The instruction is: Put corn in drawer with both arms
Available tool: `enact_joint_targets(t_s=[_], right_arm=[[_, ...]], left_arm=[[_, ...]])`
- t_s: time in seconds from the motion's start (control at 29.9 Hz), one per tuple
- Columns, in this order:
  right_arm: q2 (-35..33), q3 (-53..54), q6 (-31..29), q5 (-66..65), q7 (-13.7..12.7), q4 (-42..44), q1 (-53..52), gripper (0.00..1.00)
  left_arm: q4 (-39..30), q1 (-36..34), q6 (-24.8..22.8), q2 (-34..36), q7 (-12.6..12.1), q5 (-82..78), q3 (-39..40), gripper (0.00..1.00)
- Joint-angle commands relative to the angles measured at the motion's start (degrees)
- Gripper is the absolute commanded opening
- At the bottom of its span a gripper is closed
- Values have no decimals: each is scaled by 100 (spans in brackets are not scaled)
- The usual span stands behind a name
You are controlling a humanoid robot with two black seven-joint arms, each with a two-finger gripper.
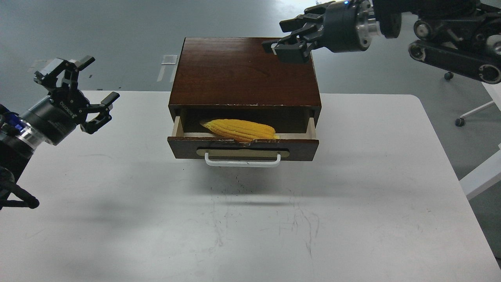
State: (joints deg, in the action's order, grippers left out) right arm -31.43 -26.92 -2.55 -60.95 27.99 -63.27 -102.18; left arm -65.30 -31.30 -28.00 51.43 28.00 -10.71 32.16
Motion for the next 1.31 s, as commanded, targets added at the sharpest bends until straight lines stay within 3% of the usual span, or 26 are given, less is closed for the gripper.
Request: enact_joint_targets(t_s=[0.0,0.2,0.33,0.54,0.77,1.27], right_arm=[[-616,588,9,898,1,-36,757,96],[-1163,2397,27,2408,1,-1,2909,96],[-1129,3559,35,3377,1,17,4263,96],[-909,4466,44,4423,1,52,5531,96],[-584,4564,53,5268,1,201,6007,96],[-179,4564,79,5260,1,272,6377,100]], left_arm=[[0,10,0,-28,0,-1,0,99],[8,37,0,-46,0,-1,0,99],[0,37,0,-63,0,-1,0,99],[0,72,0,-98,0,-1,0,99],[8,133,0,-186,0,-1,0,99],[8,160,0,-257,0,-1,9,99]])
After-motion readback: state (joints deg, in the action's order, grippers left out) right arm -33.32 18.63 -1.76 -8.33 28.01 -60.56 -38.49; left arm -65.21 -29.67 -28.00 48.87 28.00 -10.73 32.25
